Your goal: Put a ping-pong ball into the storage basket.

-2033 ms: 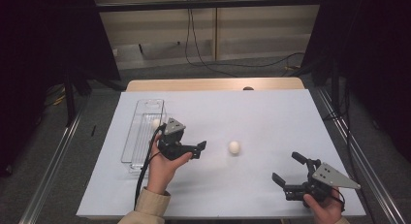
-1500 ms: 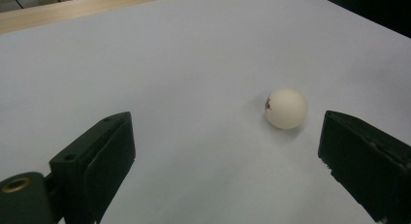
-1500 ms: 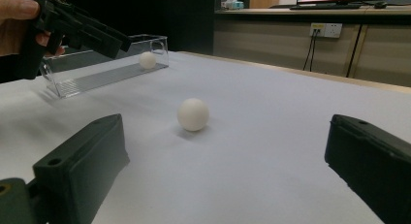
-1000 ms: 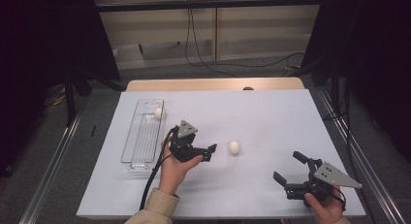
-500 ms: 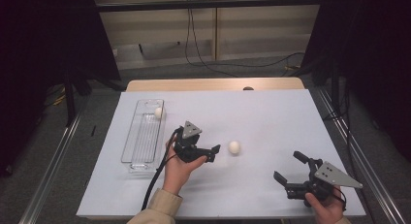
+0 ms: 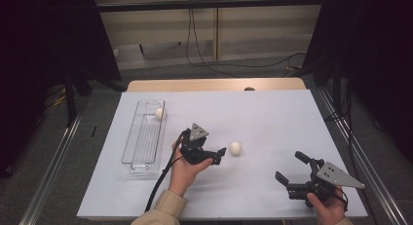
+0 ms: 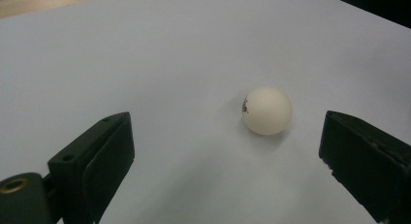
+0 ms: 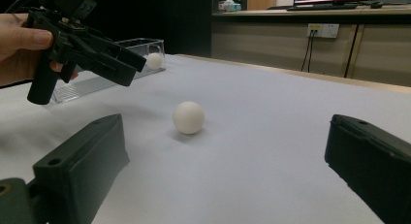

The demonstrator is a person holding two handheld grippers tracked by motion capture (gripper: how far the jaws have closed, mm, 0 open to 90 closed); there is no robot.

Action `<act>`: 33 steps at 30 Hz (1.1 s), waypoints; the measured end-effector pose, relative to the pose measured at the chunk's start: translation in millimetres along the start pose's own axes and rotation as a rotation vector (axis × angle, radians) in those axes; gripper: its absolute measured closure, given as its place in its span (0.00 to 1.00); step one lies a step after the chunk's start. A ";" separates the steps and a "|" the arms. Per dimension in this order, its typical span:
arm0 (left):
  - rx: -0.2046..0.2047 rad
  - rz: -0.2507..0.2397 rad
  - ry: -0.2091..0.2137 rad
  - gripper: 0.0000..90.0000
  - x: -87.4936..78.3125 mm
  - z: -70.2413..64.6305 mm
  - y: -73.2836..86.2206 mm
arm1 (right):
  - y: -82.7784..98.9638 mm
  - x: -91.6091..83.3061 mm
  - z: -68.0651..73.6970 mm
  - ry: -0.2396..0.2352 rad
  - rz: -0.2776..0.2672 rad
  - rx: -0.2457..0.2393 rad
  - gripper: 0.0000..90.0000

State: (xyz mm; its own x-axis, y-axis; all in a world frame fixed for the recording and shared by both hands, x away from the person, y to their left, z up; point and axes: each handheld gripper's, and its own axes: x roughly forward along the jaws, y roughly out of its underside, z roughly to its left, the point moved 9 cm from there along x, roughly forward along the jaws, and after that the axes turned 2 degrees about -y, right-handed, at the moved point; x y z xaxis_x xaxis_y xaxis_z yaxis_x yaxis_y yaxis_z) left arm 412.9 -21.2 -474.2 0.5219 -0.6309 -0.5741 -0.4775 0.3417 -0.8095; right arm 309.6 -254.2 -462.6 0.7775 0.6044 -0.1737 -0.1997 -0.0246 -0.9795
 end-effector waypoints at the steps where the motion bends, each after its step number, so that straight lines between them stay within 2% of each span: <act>1: 0.000 -0.002 0.003 0.06 0.9 -0.7 -0.2 | 0.0 -0.2 -0.3 0.001 0.000 -0.002 0.01; 15: 0.009 -0.001 0.015 0.06 10.5 -7.6 -0.1 | -0.2 -1.4 -1.0 0.006 0.000 -0.003 0.01; 33: 0.030 0.025 0.037 0.06 24.6 -17.0 4.0 | -0.6 -1.2 -1.7 0.007 -0.002 0.000 0.01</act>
State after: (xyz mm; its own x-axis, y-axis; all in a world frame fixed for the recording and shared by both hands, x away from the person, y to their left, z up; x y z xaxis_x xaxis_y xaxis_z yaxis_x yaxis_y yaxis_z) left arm 411.9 -47.2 -489.4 0.4835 -0.6471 -0.5895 -0.4679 0.3781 -0.7988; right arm 309.8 -256.3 -462.0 0.7822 0.5987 -0.1726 -0.1982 -0.0235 -0.9799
